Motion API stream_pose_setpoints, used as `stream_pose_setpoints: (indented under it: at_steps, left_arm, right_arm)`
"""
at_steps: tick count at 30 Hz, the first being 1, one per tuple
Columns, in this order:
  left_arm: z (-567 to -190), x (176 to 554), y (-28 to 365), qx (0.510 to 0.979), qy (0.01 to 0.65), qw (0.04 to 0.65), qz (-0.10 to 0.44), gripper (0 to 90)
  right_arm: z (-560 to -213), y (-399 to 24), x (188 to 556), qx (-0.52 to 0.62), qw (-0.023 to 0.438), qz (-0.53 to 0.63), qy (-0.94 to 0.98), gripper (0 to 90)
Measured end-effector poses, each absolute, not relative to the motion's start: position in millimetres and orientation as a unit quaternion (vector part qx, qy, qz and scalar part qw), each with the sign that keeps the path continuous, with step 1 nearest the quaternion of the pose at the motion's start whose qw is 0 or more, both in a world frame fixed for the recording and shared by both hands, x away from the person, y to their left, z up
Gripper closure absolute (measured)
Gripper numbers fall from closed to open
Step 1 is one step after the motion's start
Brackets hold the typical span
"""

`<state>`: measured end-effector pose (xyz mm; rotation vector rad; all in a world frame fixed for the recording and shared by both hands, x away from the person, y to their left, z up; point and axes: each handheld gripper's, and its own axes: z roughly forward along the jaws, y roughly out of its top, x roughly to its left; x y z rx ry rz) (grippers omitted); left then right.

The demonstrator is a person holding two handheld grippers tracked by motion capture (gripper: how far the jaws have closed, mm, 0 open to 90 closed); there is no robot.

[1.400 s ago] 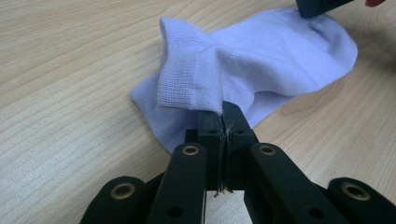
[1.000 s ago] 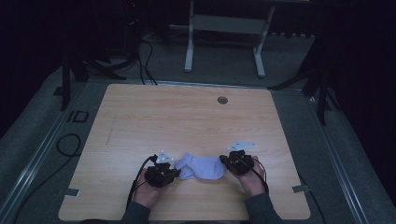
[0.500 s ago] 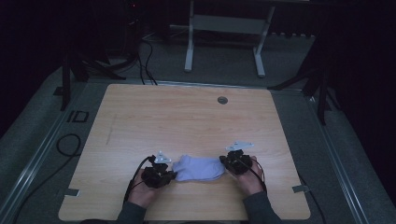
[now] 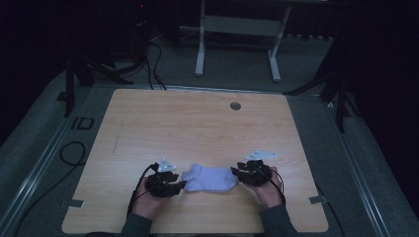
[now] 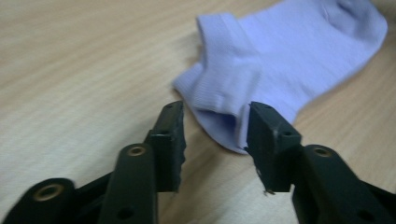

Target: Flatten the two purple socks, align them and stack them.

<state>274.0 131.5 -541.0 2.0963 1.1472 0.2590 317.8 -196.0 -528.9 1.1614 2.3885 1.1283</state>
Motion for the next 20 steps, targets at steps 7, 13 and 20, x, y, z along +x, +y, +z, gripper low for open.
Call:
stream_pose_setpoints:
  at_steps: [7,13,20]
  left_arm:
    - [-540.4,281.1,144.5,0.805,0.445,0.366,0.138,50.7]
    - [-543.4,288.8,153.2,0.785,0.482,0.325,0.213,50.3]
    - [-546.0,296.2,164.0,0.763,0.517,0.3,0.246,49.7]
  right_arm:
    - [-531.2,-206.5,321.1,0.414,0.128,0.39,0.813,57.4]
    - [-535.3,-214.8,324.1,0.427,0.118,0.386,0.809,56.1]
    - [-538.5,-229.8,325.2,0.45,0.135,0.384,0.795,55.7]
